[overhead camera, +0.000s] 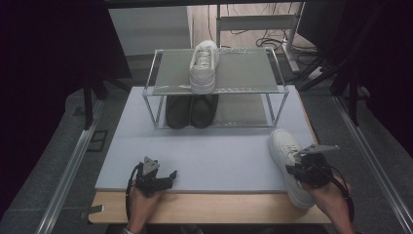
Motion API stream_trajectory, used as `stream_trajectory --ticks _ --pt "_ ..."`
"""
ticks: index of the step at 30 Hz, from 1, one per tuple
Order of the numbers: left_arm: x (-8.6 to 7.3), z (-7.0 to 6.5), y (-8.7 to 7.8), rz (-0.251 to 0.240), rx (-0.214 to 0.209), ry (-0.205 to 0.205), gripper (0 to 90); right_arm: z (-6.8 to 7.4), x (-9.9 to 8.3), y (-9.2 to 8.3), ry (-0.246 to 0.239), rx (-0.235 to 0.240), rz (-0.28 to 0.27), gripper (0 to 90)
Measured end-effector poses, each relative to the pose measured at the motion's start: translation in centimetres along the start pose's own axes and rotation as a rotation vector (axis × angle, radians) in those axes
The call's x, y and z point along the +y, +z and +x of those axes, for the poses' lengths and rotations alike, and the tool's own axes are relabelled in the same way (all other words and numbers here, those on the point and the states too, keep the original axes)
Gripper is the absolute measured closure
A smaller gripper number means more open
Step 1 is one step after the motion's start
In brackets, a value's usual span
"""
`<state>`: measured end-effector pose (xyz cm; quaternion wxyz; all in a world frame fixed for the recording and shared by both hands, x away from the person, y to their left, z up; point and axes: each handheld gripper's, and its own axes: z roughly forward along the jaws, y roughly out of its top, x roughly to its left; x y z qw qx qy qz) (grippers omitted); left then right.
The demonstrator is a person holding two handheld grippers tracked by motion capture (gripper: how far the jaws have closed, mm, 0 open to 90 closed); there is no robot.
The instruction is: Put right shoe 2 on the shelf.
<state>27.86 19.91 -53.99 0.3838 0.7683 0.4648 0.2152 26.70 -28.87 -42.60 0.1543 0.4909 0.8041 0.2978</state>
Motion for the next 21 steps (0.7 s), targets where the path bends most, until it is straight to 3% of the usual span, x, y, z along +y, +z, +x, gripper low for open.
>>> stream_trajectory --ticks 10,21 --pt "0.0 0.0 0.0 0.0 0.0 0.0 12.1 0.5 0.7 0.6 -0.031 0.064 -0.016 83.0" --pt "0.0 0.0 0.0 0.0 0.0 0.0 12.1 2.8 2.9 2.6 -0.092 0.107 -0.018 83.0"
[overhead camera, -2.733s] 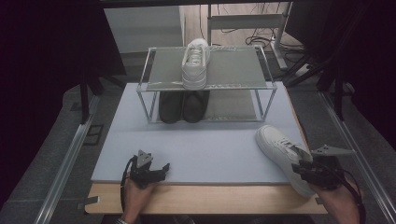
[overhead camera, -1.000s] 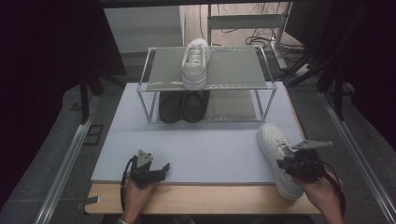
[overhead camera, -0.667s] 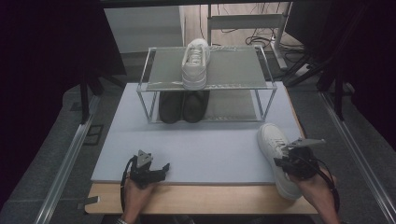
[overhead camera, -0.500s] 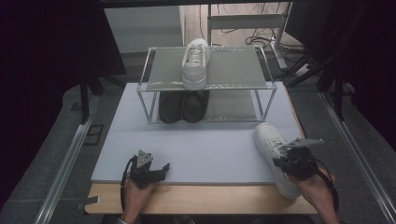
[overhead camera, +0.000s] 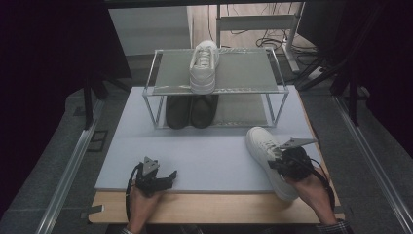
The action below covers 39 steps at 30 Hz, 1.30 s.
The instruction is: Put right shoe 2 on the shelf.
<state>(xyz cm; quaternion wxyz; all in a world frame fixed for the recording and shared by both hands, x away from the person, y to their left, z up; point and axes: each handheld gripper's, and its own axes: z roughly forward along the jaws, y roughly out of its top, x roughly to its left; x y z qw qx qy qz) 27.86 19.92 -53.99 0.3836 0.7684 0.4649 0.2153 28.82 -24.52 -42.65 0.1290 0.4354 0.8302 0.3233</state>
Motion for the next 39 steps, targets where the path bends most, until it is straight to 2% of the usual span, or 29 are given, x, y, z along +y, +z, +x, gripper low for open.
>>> stream_trajectory --ticks 5,8,10,13,16,18,19,20,22,24,27,32,36,39 --pt "0.0 0.0 0.0 -0.002 0.0 -0.003 12.1 1.0 1.0 1.1 -0.025 0.025 -0.002 81.8" --pt "0.0 0.0 0.0 -0.003 0.0 -0.003 12.1 1.2 1.3 1.4 -0.029 0.029 0.007 77.3" --pt "0.0 0.0 0.0 -0.002 0.0 -0.002 12.1 1.0 1.3 1.3 -0.03 0.025 0.012 73.1" --pt "0.0 0.0 0.0 -0.002 0.0 -0.002 12.1 0.6 1.4 0.3 -0.018 0.032 -0.007 71.3" --pt "0.0 0.0 0.0 -0.002 0.0 -0.003 12.1 -0.1 1.6 -1.1 0.007 0.035 -0.039 76.8" --pt "0.0 0.0 0.0 -0.002 0.0 -0.003 12.1 -0.7 1.7 -2.0 0.016 0.002 -0.058 80.3" --pt "0.0 0.0 0.0 -0.002 0.0 -0.003 12.1 -0.7 1.7 -2.0 0.016 0.002 -0.058 80.3" --pt "0.0 0.0 0.0 -0.002 0.0 -0.003 12.1 -1.5 1.8 -2.7 0.034 -0.013 -0.071 85.0" --pt "0.0 0.0 0.0 0.0 0.0 -0.001 12.1 -2.3 1.7 -3.0 0.043 -0.045 -0.071 89.3" --pt "0.0 0.0 0.0 0.0 0.0 0.0 12.1 -3.2 1.5 -2.9 0.066 -0.068 -0.069 89.5" --pt "0.0 0.0 0.0 -0.002 0.0 -0.003 12.1 -4.4 1.0 -2.3 0.087 -0.104 -0.06 89.6" --pt "0.0 0.0 0.0 0.0 0.0 0.0 12.1 -5.9 -0.2 -0.2 0.112 -0.13 -0.042 89.6" --pt "0.0 0.0 0.0 0.0 0.0 0.0 12.1 -6.6 -0.8 1.0 0.123 -0.127 -0.029 89.6" --pt "0.0 0.0 0.0 0.0 0.0 0.0 12.1 -7.2 -1.4 2.2 0.142 -0.104 -0.018 89.6"
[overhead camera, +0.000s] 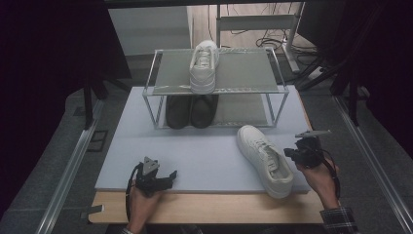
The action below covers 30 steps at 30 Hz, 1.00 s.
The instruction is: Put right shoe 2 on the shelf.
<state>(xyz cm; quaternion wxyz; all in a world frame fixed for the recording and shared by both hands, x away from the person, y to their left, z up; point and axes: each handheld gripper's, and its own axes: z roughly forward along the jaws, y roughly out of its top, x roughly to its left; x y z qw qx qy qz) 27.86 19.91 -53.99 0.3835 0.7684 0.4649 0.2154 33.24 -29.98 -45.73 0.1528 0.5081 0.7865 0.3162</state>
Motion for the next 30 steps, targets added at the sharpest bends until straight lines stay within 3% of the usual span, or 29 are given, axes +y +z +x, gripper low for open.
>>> stream_trajectory --ticks 6,12,30 --pt "0.0 0.0 0.0 -0.001 0.0 0.0 12.1 0.2 -0.2 1.3 0.015 0.05 0.017 89.7" --pt "0.0 0.0 0.0 0.0 0.0 0.0 12.1 0.4 -0.2 1.5 0.03 0.063 0.018 89.8" --pt "0.0 0.0 0.0 0.0 0.0 0.0 12.1 3.7 1.3 3.3 -0.037 0.122 0.017 89.8"
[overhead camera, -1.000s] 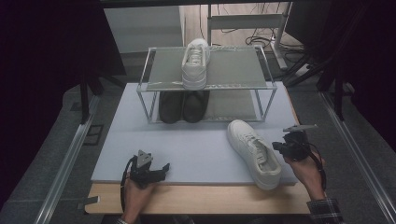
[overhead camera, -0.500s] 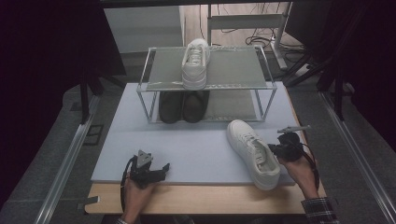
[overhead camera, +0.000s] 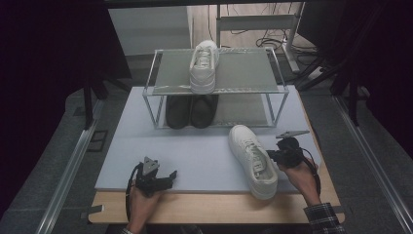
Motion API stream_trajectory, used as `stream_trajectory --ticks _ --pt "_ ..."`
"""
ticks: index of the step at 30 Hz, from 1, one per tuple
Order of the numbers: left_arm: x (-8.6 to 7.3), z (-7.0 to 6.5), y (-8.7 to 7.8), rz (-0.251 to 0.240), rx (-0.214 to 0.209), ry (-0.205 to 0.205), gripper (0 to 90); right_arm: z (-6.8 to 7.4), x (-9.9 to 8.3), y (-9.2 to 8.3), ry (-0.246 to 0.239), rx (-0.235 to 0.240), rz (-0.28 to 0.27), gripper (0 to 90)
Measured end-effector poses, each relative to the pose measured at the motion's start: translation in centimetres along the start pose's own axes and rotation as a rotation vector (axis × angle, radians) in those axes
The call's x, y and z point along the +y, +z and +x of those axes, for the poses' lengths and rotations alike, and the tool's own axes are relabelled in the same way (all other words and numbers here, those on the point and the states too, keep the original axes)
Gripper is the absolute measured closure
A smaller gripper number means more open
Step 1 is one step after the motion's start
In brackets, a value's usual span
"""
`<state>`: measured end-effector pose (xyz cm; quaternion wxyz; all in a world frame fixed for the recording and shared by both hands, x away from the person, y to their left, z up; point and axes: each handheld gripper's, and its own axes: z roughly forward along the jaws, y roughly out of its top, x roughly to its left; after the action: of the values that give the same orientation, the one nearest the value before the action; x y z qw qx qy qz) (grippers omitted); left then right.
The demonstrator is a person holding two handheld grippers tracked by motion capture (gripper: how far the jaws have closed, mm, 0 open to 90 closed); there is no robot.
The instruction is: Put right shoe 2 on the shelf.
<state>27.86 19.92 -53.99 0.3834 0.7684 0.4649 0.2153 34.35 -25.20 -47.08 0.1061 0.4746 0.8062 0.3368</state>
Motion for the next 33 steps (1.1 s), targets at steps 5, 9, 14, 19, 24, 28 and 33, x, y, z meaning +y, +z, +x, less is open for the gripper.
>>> stream_trajectory --ticks 5,9,14,19,24,28,33 --pt "0.0 0.0 0.0 0.0 0.0 0.0 12.1 1.4 0.8 1.1 -0.021 0.024 0.004 89.8" --pt "0.0 0.0 0.0 0.0 0.0 0.0 12.1 2.5 1.4 1.9 -0.042 0.046 0.004 89.8" --pt "0.0 0.0 0.0 0.0 0.0 0.0 12.1 3.3 1.9 2.4 -0.063 0.041 0.004 89.7" --pt "0.0 0.0 0.0 0.0 0.0 0.0 12.1 3.0 1.7 1.3 -0.048 0.054 -0.016 89.2" --pt "0.0 0.0 0.0 0.0 0.0 0.0 12.1 3.1 1.5 -0.1 -0.051 0.06 -0.029 85.6" --pt "0.0 0.0 0.0 0.0 0.0 0.0 12.1 3.4 1.2 -2.3 -0.06 0.066 -0.041 80.7" --pt "0.0 0.0 0.0 -0.002 0.001 -0.003 12.1 3.8 1.0 -4.1 -0.064 0.096 -0.06 77.0"
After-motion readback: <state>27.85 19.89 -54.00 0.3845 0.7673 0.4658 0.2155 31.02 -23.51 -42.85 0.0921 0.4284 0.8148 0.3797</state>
